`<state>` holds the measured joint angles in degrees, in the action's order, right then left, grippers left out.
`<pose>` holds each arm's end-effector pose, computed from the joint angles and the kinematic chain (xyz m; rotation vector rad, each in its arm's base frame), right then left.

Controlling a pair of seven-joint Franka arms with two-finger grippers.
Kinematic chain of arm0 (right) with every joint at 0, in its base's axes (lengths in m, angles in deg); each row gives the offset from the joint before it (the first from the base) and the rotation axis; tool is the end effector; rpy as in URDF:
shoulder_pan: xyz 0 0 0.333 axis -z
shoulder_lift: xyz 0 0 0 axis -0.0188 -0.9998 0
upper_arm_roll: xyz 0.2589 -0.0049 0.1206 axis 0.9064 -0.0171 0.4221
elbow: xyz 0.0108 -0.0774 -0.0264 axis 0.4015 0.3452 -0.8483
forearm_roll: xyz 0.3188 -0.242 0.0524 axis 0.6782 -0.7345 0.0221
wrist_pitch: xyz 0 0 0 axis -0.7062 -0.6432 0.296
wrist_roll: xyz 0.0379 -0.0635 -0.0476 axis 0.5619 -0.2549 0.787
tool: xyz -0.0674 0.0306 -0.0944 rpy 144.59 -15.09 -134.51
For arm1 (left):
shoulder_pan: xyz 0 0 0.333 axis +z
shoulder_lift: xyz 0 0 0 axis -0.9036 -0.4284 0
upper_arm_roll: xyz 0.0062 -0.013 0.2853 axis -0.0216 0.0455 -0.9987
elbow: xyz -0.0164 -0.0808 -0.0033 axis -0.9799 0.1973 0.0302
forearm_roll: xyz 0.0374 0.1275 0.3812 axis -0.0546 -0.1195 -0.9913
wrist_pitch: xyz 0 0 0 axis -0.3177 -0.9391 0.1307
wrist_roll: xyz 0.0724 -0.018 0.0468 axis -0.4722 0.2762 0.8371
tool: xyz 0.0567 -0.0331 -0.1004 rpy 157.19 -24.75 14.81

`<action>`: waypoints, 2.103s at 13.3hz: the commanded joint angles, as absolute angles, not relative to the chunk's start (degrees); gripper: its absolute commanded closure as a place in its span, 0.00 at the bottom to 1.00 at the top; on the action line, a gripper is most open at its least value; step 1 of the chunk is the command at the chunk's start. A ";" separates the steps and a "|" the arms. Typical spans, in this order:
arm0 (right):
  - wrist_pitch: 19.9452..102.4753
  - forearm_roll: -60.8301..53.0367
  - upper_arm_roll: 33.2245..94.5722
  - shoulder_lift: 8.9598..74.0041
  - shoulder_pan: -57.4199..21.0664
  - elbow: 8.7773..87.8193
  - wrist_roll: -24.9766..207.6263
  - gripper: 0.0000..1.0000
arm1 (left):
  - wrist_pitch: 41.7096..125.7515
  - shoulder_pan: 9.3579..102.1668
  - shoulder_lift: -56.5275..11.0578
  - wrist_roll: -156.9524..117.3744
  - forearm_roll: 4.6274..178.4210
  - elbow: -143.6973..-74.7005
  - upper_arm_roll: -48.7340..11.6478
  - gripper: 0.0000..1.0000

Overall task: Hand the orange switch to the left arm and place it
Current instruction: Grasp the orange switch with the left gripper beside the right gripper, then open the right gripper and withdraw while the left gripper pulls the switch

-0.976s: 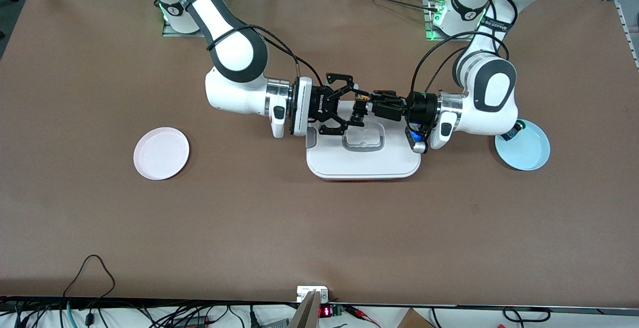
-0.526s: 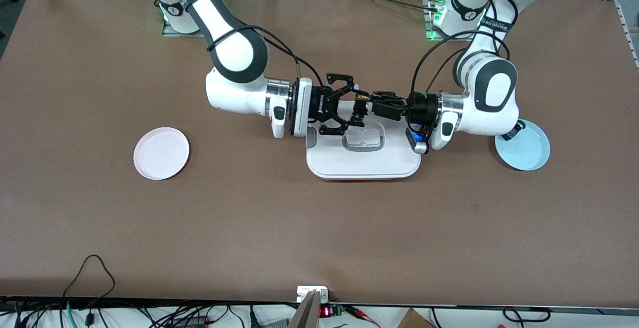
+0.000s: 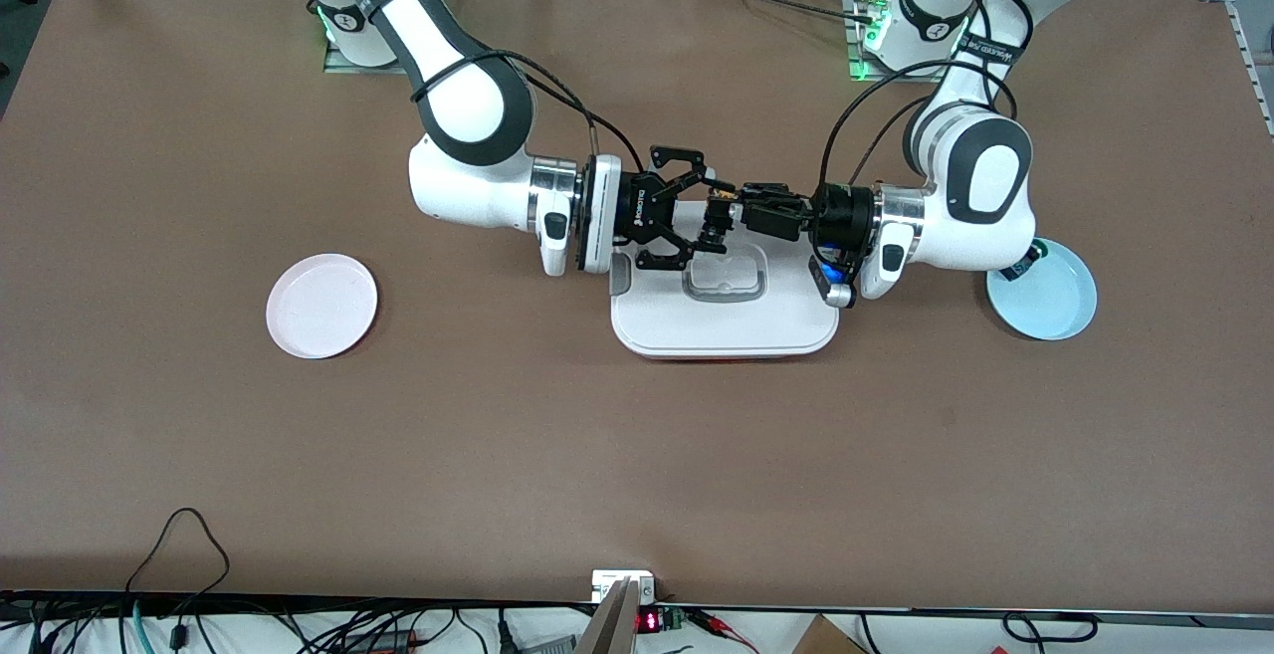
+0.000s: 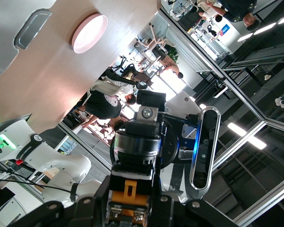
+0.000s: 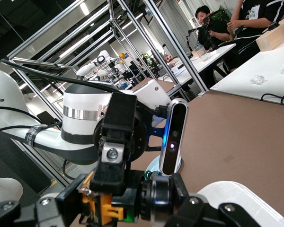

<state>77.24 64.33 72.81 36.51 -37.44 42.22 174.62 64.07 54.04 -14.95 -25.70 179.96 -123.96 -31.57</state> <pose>0.5356 0.4794 0.3438 -1.6071 -0.7688 -0.7318 0.5491 -0.2644 0.3210 1.4848 0.5143 -0.6724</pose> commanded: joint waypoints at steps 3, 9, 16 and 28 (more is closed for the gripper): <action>79.01 64.91 72.25 36.56 -37.03 41.21 177.44 0.00 | 63.95 53.83 -14.87 -24.92 179.65 -123.04 -31.60 0.87; 69.82 64.29 72.16 37.08 -30.29 41.82 176.38 0.00 | 63.86 54.44 -14.69 -24.92 161.15 -116.90 -32.30 0.88; 43.61 43.49 72.16 37.08 -9.98 41.56 166.02 0.00 | 57.36 56.55 -14.60 -31.66 122.83 -104.68 -32.30 0.91; 25.55 -2.19 72.16 44.35 1.74 25.57 140.12 0.00 | 68.58 67.25 -17.06 -89.63 73.50 -103.70 -32.30 0.93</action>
<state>24.45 5.86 71.25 39.86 1.64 26.38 145.85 65.59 64.47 -15.57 -80.39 76.90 -104.25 -32.72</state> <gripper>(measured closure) 0.000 0.674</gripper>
